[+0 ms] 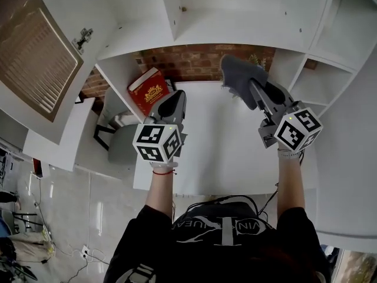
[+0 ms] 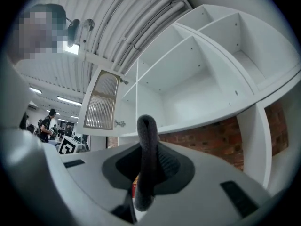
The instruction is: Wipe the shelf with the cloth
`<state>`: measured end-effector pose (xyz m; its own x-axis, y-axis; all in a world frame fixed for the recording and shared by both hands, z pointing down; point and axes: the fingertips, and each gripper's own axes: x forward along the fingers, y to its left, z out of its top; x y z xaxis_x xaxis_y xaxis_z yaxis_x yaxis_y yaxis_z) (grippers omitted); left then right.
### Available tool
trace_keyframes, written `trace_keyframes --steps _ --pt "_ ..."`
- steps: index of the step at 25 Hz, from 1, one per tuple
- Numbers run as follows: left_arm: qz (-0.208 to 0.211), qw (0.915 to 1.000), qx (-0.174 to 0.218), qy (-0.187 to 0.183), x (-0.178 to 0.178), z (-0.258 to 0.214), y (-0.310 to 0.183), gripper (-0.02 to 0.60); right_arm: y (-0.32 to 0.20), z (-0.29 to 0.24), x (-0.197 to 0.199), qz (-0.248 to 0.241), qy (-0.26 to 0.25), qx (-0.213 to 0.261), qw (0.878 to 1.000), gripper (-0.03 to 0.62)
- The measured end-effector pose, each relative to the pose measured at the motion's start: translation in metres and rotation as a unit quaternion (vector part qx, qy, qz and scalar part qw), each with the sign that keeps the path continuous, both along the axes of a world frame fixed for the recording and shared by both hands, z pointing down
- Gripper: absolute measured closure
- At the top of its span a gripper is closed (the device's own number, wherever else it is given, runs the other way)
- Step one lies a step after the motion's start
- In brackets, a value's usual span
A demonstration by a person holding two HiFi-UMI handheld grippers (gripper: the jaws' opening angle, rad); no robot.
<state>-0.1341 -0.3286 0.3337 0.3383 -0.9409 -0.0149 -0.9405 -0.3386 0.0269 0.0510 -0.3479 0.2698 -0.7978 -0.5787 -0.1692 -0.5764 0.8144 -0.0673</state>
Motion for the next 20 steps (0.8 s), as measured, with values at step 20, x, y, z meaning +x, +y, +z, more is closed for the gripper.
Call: trace_keyframes --steps 20 --pt "0.016 0.9994 0.029 -0.006 0.003 -0.04 -0.027 0.571 -0.047 -0.166 -0.016 0.006 0.028 0.098 0.995 0.534"
